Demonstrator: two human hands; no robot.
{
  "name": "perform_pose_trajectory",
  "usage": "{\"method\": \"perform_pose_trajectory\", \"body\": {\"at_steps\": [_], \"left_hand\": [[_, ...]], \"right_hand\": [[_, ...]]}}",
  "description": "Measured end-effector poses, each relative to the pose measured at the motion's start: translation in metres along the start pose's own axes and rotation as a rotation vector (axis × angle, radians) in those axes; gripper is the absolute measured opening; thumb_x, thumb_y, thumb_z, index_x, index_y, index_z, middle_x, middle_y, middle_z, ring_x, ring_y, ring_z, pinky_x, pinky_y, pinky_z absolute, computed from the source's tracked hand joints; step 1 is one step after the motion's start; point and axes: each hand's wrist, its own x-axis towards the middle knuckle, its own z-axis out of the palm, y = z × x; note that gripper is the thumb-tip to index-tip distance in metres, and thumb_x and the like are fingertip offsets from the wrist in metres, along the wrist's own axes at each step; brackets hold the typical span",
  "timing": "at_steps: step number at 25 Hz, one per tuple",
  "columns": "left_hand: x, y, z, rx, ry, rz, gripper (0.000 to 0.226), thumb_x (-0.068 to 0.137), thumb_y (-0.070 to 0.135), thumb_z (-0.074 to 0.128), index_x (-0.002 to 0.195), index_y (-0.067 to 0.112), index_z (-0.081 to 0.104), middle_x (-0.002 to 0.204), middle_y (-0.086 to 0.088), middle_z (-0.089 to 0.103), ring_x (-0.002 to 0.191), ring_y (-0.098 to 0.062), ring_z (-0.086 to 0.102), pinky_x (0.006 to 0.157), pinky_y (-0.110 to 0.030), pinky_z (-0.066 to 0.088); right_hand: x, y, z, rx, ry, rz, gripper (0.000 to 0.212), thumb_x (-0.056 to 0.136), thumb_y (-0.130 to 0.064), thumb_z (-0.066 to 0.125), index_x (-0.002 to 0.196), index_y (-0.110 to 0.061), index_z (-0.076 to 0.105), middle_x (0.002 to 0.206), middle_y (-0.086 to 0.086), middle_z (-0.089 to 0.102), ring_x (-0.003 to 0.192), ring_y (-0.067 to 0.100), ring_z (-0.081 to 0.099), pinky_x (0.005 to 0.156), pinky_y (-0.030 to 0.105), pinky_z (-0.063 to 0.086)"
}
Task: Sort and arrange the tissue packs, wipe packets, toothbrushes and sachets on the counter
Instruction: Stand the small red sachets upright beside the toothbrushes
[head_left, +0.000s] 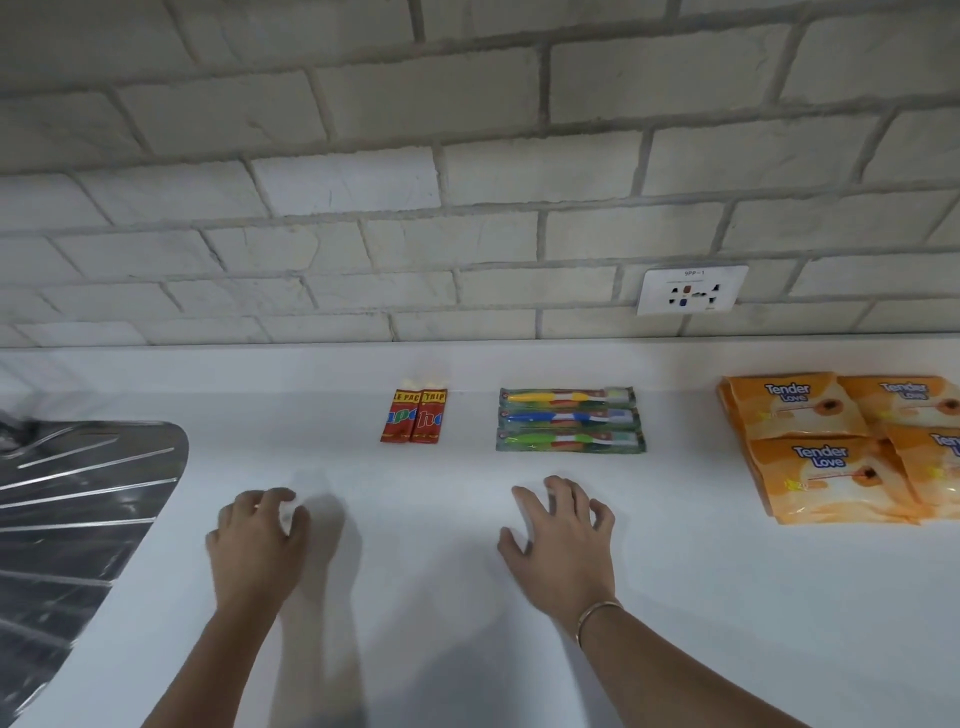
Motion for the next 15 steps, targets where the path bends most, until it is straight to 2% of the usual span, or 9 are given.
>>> {"method": "perform_pose_trajectory", "body": {"at_steps": [3, 5, 8, 12, 15], "left_hand": [[-0.047, -0.026, -0.006, 0.002, 0.025, -0.075, 0.023, 0.086, 0.032, 0.056, 0.099, 0.017, 0.069, 0.106, -0.014, 0.064, 0.102, -0.041, 0.055, 0.084, -0.053, 0.043], [-0.071, -0.032, -0.006, -0.021, 0.004, -0.096, 0.028, 0.081, 0.036, 0.047, 0.095, 0.020, 0.065, 0.107, -0.010, 0.063, 0.103, -0.038, 0.053, 0.086, -0.051, 0.042], [-0.080, -0.029, -0.003, -0.066, -0.011, -0.024, 0.032, 0.082, 0.037, 0.041, 0.096, 0.018, 0.063, 0.109, -0.008, 0.063, 0.104, -0.038, 0.054, 0.086, -0.051, 0.045], [-0.052, -0.008, 0.012, -0.069, -0.049, 0.142, 0.047, 0.085, 0.042, 0.037, 0.107, 0.013, 0.065, 0.112, -0.010, 0.067, 0.105, -0.039, 0.059, 0.084, -0.050, 0.049], [-0.019, 0.018, 0.027, -0.082, -0.130, 0.196, 0.055, 0.089, 0.045, 0.036, 0.128, 0.014, 0.060, 0.135, -0.008, 0.062, 0.123, -0.032, 0.056, 0.101, -0.050, 0.046]], "right_hand": [[0.001, 0.000, 0.000, -0.006, 0.015, 0.003, 0.050, 0.088, -0.060, 0.043, 0.134, -0.040, 0.054, 0.145, 0.002, 0.049, 0.142, 0.024, 0.036, 0.111, 0.053, 0.028], [0.000, 0.000, 0.001, -0.007, 0.031, 0.003, 0.048, 0.087, -0.058, 0.047, 0.130, -0.040, 0.056, 0.141, 0.002, 0.051, 0.139, 0.024, 0.039, 0.110, 0.053, 0.030], [0.000, 0.000, 0.001, -0.008, 0.040, -0.001, 0.048, 0.087, -0.058, 0.047, 0.130, -0.039, 0.056, 0.141, 0.002, 0.051, 0.139, 0.023, 0.039, 0.110, 0.052, 0.029], [0.000, -0.001, -0.001, -0.007, 0.017, 0.002, 0.051, 0.088, -0.060, 0.043, 0.134, -0.041, 0.054, 0.145, 0.000, 0.049, 0.143, 0.022, 0.035, 0.112, 0.052, 0.027], [0.001, -0.001, -0.001, 0.009, 0.014, 0.003, 0.051, 0.089, -0.060, 0.041, 0.135, -0.040, 0.053, 0.147, 0.001, 0.049, 0.144, 0.023, 0.034, 0.113, 0.053, 0.027]]}}
